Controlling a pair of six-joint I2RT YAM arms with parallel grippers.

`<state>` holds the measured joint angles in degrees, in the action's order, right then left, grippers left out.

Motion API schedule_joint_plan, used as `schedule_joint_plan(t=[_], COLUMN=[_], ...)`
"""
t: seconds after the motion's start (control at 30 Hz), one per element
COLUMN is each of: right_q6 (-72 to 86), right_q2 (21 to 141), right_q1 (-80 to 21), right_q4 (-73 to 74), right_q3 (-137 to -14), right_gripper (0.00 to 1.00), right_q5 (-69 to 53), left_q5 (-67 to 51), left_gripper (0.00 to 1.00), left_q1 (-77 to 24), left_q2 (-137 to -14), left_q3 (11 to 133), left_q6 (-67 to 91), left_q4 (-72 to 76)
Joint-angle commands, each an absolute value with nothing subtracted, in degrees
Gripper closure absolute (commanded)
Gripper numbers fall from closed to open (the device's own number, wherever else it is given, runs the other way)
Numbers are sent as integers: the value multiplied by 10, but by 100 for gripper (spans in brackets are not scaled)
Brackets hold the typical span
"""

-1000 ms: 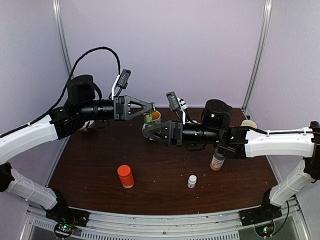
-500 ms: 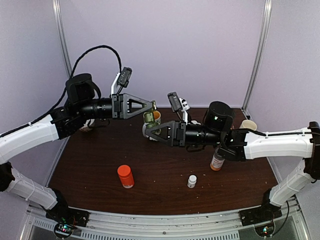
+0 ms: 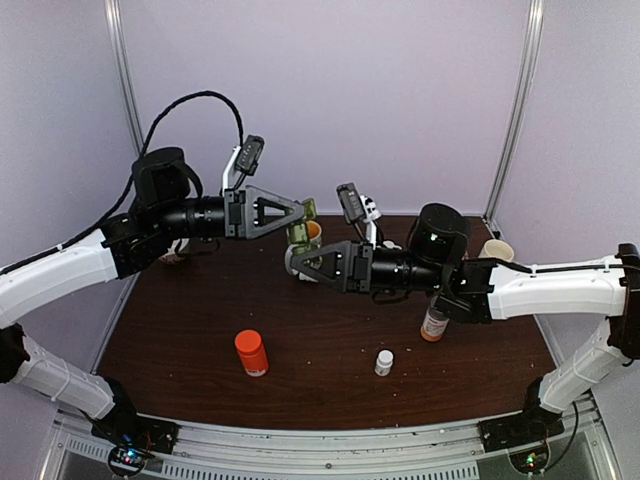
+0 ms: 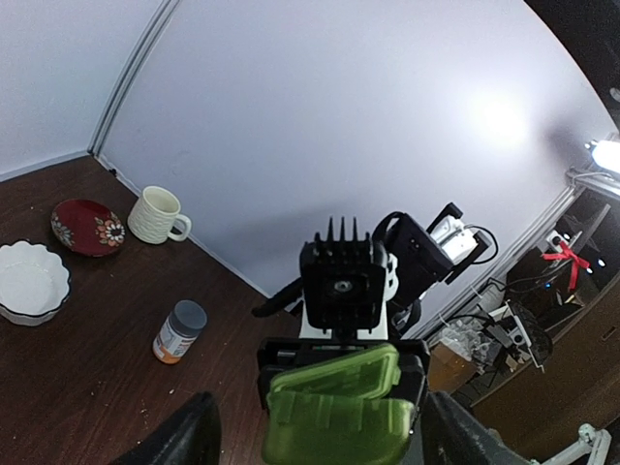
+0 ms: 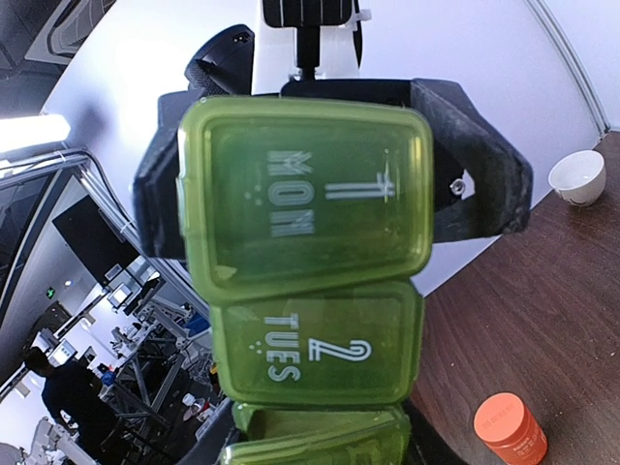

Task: Sort the pills into containers
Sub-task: Pass from the left arm to the right, then open the lid of the pill container.

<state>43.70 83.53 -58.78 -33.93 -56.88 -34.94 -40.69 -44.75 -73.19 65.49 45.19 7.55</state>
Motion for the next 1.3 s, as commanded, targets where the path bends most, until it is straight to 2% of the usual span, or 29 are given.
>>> schedule_joint_plan(t=[0.0, 0.13, 0.53, 0.87, 0.9, 0.97, 1.07, 1.2, 1.27], right_q6=[445, 448, 486, 481, 480, 476, 473, 472, 472], right_q2=[820, 820, 838, 847, 847, 848, 848, 848, 849], right_q1=[-588, -588, -588, -588, -588, -588, -588, -588, -587], right_q4=[-383, -392, -432, -422, -419, -411, -408, -408, -410], right_q3=[-557, -556, -563, -566, -567, -569, -569, -570, -570], right_gripper=[77, 77, 78, 79, 79, 79, 79, 79, 79], right_q5=[-331, -325, -331, -332, -332, -332, -331, -331, -332], left_q5=[-398, -398, -427, -432, -431, -434, -437, -444, -443], left_gripper=[21, 19, 26, 17, 12, 11, 13, 23, 24], left_q1=[-449, -449, -449, -449, -449, -449, -449, -449, -449], left_q2=[-727, -718, -700, -704, -704, -706, -709, -712, -713], left_q3=[655, 638, 595, 601, 604, 607, 608, 608, 608], left_q6=[443, 443, 458, 458, 460, 464, 467, 470, 471], left_q4=[90, 97, 140, 146, 145, 151, 159, 163, 162])
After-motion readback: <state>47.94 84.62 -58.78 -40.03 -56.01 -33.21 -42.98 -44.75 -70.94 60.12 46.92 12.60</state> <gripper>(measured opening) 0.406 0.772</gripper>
